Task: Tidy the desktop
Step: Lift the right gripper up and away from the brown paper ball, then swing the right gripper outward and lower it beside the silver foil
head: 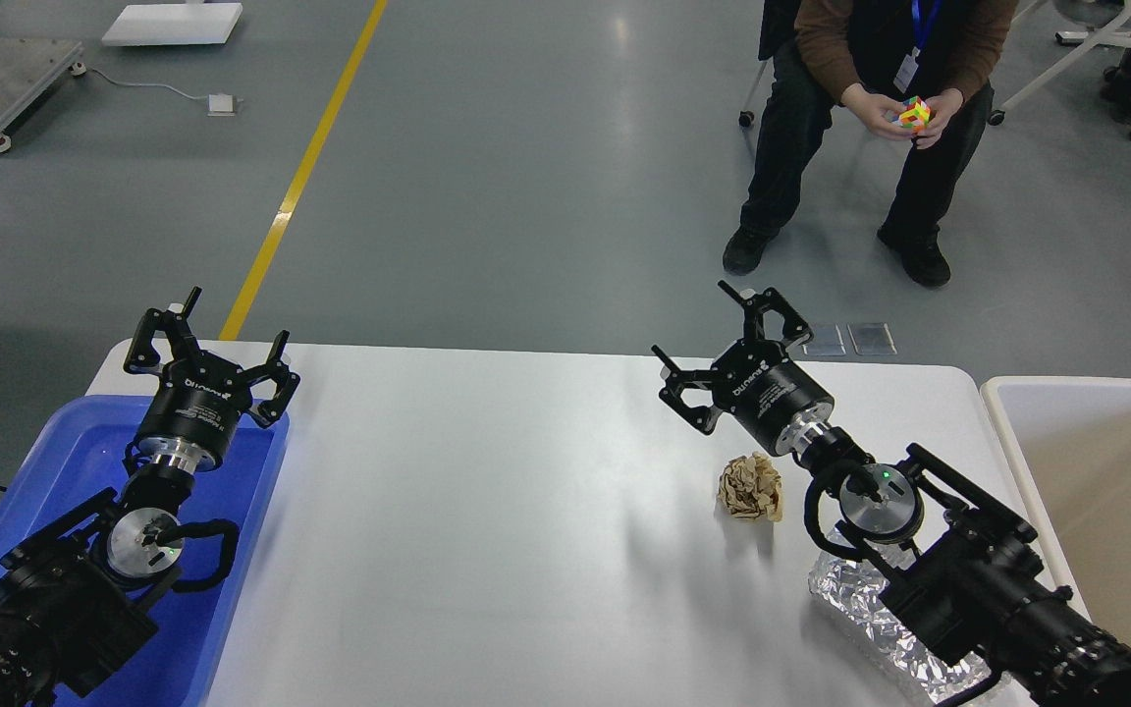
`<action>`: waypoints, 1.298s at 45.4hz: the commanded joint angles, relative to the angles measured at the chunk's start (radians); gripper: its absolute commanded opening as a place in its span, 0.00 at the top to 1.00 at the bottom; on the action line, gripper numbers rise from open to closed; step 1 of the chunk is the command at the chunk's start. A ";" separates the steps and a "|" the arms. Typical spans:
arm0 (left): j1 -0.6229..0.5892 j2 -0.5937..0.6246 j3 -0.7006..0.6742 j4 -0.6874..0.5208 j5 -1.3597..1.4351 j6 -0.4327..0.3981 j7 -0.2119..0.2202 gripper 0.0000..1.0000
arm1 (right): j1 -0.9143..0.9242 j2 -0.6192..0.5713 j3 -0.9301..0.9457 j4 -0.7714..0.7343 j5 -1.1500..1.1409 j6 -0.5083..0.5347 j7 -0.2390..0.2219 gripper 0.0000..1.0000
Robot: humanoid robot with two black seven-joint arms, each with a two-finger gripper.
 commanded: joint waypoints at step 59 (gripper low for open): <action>0.000 0.000 -0.001 0.000 0.000 0.000 0.000 0.00 | -0.079 -0.791 -0.473 0.300 -1.296 -0.060 0.132 0.00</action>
